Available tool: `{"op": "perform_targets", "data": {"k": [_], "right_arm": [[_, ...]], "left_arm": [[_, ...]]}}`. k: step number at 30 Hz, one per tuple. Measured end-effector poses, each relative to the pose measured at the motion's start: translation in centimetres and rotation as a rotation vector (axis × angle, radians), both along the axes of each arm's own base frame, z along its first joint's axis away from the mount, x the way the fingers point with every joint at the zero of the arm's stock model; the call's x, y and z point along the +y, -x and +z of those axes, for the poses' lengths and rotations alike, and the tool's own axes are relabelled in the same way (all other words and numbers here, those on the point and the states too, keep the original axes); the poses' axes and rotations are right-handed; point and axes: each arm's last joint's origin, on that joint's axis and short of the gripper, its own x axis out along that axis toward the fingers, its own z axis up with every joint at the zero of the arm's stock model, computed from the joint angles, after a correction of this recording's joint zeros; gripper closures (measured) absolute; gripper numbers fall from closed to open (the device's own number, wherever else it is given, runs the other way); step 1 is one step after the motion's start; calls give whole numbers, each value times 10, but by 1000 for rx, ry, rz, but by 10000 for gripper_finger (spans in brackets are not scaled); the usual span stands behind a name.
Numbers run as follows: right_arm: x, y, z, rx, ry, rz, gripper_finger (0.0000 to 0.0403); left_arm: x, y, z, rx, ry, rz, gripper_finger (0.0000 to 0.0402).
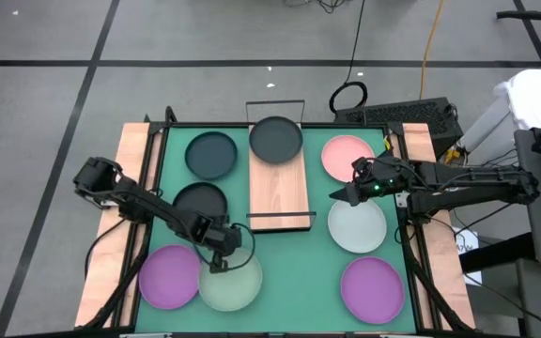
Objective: Place and stack plates onto a shelf
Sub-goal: Put the green plate on the shelf
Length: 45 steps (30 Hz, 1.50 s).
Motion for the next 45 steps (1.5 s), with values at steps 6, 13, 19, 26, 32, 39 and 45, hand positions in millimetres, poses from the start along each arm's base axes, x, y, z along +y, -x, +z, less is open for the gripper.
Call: {"op": "perform_targets", "data": {"k": [6, 13, 19, 26, 32, 39, 45], "right_arm": [[0, 0, -1, 10, 4, -9, 284], [-3, 1, -1, 12, 16, -41, 284], [-6, 1, -1, 13, 15, -63, 284], [-7, 1, -1, 14, -4, -78, 284], [-7, 2, -2, 30, -15, -118, 284], [-8, 2, -3, 37, -5, -158, 284], [-9, 2, -3, 37, -8, -173, 284]], "left_arm": [[1, 5, 16, -38, 30, 14, 393], [6, 17, 43, -95, 52, 23, 393], [11, 29, 75, -205, 151, 22, 394], [23, 45, 110, -348, 244, 76, 394], [38, 53, 138, -485, 254, 145, 394], [63, 44, 176, -648, 200, 271, 394], [92, 40, 198, -737, 183, 443, 394]]}}
